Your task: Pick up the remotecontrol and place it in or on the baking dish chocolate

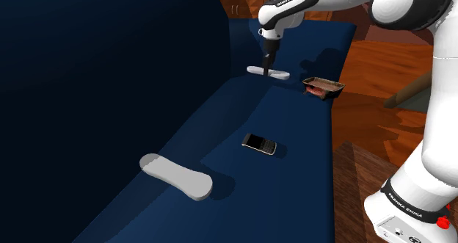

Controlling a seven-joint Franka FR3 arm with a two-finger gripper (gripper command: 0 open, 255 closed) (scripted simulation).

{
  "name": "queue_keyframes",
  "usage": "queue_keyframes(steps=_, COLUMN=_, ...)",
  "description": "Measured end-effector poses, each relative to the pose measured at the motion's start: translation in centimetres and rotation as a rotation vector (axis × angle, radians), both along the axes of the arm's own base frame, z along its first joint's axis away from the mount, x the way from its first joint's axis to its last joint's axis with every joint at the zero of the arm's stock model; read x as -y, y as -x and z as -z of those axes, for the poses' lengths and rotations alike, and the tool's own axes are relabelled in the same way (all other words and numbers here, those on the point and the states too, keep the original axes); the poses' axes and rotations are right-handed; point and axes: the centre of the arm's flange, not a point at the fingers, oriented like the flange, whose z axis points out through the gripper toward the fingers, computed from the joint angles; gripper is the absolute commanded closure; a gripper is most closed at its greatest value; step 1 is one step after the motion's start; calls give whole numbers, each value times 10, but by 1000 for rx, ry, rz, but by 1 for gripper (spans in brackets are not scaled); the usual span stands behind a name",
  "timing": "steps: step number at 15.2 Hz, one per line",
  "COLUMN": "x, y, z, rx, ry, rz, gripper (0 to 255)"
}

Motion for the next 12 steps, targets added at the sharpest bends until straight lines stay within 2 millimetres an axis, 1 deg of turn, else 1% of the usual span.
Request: queue_keyframes(steps=12, x=0, y=0, z=-63, rx=0, ry=0, rz=0, gripper=255)
